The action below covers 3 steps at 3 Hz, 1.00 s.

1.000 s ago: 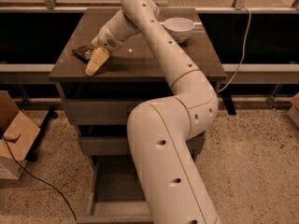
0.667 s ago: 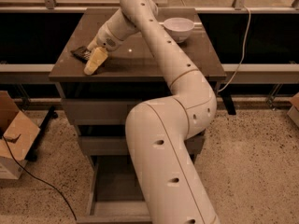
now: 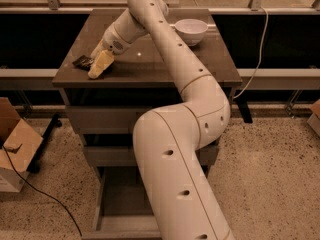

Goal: Place rxbar chocolate into bottom drawer

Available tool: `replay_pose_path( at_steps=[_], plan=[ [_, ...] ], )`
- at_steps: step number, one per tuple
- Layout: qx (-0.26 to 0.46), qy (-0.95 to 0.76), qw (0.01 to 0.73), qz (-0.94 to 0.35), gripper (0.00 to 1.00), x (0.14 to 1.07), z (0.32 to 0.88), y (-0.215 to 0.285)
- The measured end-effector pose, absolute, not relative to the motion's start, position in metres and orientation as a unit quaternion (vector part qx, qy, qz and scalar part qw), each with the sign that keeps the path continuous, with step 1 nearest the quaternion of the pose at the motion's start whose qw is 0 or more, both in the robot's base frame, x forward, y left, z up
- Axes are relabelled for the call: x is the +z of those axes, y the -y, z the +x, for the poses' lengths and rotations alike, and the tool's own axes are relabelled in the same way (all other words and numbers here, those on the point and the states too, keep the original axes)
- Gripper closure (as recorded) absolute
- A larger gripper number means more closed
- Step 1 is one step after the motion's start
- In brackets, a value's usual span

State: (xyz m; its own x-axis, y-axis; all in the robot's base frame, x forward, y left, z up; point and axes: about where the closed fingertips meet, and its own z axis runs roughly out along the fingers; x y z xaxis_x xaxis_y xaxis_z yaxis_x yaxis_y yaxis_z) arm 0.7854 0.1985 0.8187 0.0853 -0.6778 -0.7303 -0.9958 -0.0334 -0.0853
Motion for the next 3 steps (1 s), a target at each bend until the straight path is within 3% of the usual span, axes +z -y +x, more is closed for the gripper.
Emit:
replay_pose_path(
  at_steps=[1,3],
  plan=[
    [0.260,-0.624,0.306,-0.670,1.00,0.8199,0.7853,-0.1985],
    [0.260,-0.624,0.306,-0.670,1.00,0.8216,0.7853,-0.1985]
  ],
)
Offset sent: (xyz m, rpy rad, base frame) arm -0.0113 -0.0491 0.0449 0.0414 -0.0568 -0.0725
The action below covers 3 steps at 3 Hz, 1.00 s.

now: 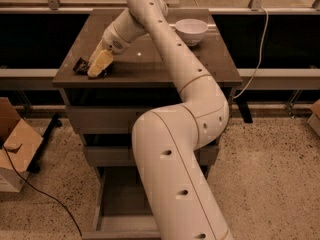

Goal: Place rxbar chocolate into bottom drawer

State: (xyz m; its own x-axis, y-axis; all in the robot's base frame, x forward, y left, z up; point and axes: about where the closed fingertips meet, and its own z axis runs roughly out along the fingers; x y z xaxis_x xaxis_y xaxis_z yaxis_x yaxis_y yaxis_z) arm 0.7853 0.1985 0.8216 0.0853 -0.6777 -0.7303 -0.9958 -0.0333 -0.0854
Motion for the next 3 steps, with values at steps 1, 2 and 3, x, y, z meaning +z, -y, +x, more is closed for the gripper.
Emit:
replay_pose_path(
  at_steps=[1,2,3],
  plan=[
    [0.260,-0.624,0.306,-0.670,1.00,0.8216,0.7853,-0.1985],
    [0.260,-0.624,0.306,-0.670,0.81,0.8216,0.7853,-0.1986],
    [0.260,-0.624,0.306,-0.670,0.50,0.8216,0.7853,-0.1986]
  ],
)
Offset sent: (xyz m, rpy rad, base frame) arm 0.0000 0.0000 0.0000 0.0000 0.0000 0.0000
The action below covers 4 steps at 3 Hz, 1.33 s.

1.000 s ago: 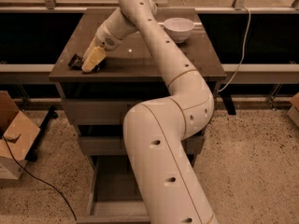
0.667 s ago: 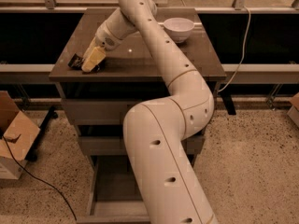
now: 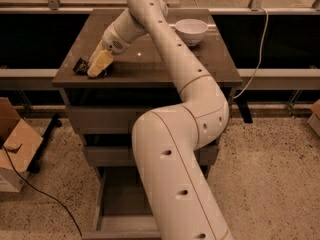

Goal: Place rxbar chocolate into bottom drawer

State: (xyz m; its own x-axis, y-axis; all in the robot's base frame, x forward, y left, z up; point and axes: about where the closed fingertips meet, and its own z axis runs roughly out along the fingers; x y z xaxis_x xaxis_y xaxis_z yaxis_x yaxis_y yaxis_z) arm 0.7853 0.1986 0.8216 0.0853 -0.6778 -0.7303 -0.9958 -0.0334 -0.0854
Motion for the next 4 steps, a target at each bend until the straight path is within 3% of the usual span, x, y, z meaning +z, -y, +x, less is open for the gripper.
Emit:
replay_pose_path(
  at_steps=[2,4],
  plan=[
    [0.260,-0.624,0.306,-0.670,0.04,0.8227,0.7853,-0.1986],
    [0.242,-0.634,0.312,-0.665,0.00,0.8304,0.7905,-0.1982]
  ],
)
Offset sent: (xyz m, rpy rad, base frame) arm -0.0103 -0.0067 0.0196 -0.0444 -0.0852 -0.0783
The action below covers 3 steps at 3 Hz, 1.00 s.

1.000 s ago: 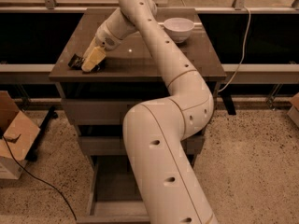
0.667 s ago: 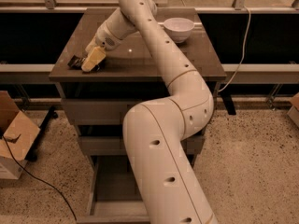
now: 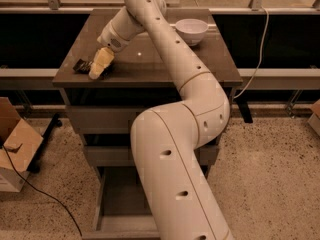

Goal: Place rxbar chocolate into bottom drawer

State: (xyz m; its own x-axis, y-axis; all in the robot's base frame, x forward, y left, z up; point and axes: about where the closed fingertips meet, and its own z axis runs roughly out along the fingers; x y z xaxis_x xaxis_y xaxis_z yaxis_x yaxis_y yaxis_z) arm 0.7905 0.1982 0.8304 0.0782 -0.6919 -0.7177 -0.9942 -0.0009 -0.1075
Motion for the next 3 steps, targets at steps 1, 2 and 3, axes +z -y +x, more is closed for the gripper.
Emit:
replay_pose_path(
  at_steps=[1,2,3],
  plan=[
    [0.240,-0.645,0.308,-0.658,0.00,0.8323,0.7896,-0.1966],
    [0.241,-0.652,0.300,-0.653,0.00,0.8293,0.7873,-0.1956],
    [0.241,-0.655,0.289,-0.655,0.27,0.8245,0.7824,-0.1970]
  ],
)
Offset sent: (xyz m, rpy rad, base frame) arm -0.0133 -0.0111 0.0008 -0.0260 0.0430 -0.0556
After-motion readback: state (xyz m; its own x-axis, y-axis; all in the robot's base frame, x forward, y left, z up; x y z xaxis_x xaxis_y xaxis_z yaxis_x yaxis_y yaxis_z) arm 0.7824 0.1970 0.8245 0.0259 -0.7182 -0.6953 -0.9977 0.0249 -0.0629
